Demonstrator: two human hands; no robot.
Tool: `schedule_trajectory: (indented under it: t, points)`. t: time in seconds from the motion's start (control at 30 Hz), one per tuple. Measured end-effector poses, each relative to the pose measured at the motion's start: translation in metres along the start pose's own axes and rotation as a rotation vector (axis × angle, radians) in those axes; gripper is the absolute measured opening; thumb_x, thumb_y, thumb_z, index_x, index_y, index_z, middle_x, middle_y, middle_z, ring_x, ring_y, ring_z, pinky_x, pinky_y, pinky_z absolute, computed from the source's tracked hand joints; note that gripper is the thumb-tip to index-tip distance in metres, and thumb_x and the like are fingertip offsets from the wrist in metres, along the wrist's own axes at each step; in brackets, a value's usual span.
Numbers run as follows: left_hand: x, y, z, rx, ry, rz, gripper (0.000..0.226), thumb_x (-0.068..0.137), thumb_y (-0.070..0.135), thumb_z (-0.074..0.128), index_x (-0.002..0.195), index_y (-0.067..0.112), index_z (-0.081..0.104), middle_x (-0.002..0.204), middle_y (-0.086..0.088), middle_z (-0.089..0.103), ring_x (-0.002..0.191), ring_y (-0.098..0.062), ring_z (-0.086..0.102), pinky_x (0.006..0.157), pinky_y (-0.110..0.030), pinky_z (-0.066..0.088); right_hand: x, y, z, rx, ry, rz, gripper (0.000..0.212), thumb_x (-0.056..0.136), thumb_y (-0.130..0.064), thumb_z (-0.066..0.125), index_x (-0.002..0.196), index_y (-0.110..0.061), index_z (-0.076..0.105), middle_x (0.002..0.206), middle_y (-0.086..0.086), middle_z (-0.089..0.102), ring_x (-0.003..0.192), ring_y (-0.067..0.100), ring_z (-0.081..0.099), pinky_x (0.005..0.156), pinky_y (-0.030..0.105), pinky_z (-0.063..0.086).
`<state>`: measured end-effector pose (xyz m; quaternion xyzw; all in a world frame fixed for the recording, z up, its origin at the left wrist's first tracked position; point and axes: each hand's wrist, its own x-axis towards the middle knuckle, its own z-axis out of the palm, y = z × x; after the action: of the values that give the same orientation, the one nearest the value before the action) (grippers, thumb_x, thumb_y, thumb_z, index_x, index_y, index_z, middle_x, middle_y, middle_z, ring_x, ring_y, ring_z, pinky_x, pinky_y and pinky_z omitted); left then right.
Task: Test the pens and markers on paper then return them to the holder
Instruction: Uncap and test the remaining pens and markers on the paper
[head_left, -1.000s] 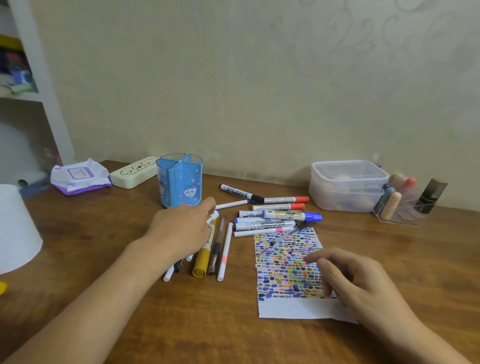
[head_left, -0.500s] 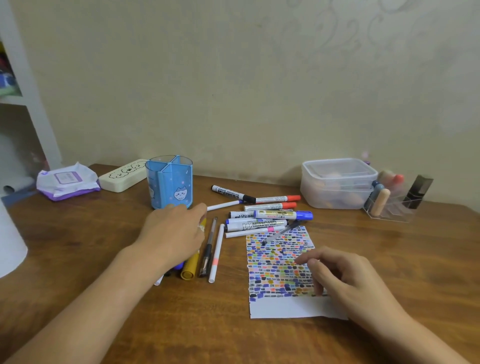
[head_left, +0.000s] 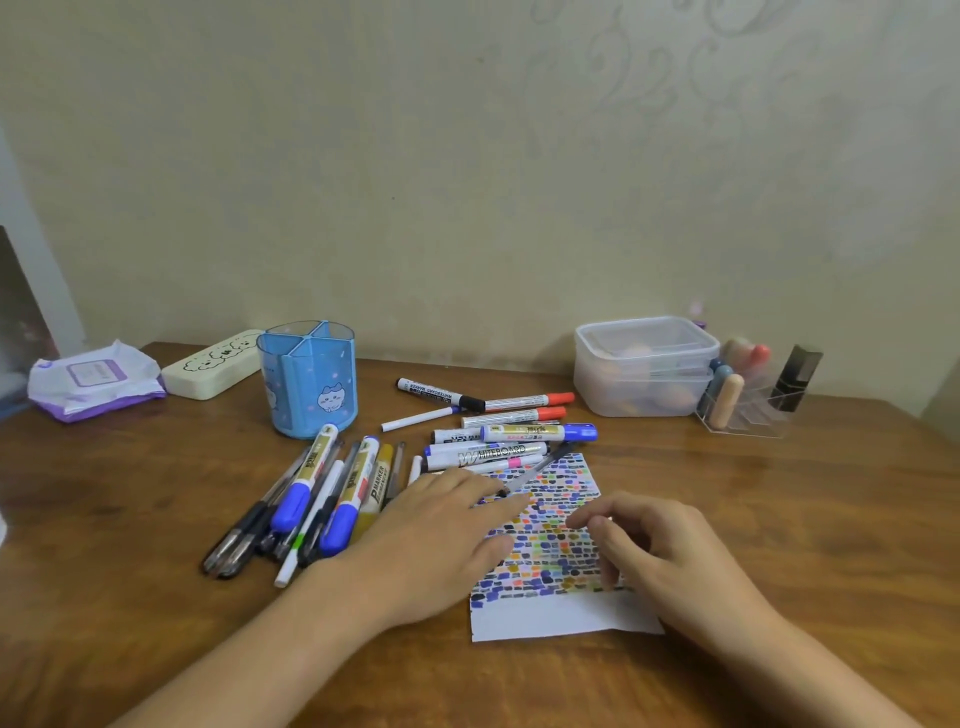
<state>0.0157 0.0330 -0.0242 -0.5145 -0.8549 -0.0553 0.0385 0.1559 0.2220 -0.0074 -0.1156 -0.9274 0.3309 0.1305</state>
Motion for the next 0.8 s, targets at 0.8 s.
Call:
schedule_trajectory:
  t: [0.8]
  points:
    - [-0.002, 0.0, -0.014, -0.277, 0.223, -0.107, 0.031, 0.101, 0.036, 0.052, 0.13, 0.034, 0.062, 0.096, 0.023, 0.045, 0.091, 0.001, 0.047, 0.075, -0.013, 0.039, 0.004, 0.01, 0.002, -0.031, -0.013, -0.085, 0.034, 0.098, -0.032, 0.061, 0.12, -0.057, 0.055, 0.086, -0.022, 0.068, 0.066, 0.002, 0.059, 0.06, 0.019, 0.046]
